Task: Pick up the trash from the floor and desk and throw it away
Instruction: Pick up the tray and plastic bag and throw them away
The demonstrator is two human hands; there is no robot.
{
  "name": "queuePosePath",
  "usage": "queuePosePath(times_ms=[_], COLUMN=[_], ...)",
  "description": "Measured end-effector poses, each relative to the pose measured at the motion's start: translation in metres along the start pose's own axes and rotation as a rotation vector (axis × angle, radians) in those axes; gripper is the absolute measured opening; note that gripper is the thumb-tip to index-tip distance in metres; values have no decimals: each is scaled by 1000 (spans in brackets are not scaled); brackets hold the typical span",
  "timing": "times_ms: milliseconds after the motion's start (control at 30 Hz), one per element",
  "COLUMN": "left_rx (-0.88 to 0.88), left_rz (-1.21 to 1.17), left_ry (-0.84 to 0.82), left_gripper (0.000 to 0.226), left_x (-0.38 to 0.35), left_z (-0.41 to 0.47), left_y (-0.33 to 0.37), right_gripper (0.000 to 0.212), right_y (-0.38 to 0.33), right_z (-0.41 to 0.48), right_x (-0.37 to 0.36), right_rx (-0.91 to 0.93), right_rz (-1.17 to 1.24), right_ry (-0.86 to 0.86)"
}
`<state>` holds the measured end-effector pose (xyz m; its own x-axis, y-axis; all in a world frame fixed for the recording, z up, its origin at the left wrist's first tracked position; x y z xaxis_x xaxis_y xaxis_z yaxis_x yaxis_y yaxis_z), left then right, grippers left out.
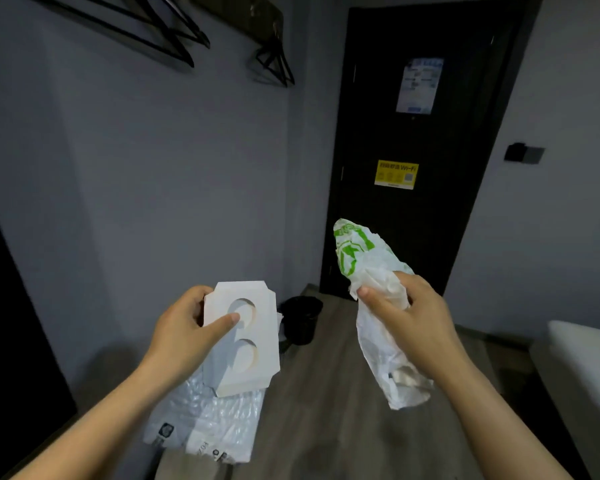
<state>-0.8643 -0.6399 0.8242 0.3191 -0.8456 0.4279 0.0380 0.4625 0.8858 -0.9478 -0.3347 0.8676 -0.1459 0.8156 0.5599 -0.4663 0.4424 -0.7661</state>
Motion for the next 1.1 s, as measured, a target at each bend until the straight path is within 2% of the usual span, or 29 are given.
queuePosePath(times_ms=[167,400,633,733,833,1100], left_rx=[68,100,150,142,144,244], left_rz=[-24,28,-54,-50,-45,11], left_ry=[27,57,29,31,29,5], left_gripper=[21,21,20,18,18,19], left_x=[-13,-23,-19,-13,-15,-55], left_z=[82,199,343,405,461,571], left_y=[-31,-82,-149,-168,-188,-252], right_gripper=[25,23,25,10,26,25], right_y=[50,111,170,184,206,287], right_z=[87,200,332,388,433,536], right_x=[-8,-53,-108,-127,-136,-157], right_rx=[-24,-45,-144,-170,-209,-254], right_rz=[-21,12,20,-60,-48,-28], right_ry=[-46,-128,-141,-179,-151,-223])
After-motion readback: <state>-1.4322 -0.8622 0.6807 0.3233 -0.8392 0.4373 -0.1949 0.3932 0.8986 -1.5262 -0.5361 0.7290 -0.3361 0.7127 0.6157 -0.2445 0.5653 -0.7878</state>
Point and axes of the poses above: each hand's wrist, its own z-axis towards the middle knuckle, its own x-axis out of the back of the hand, y = z × x, the point moved 8 cm from there along z, towards the middle knuckle, and after that the axes turned 14 degrees about -y, right-handed, at the moved point
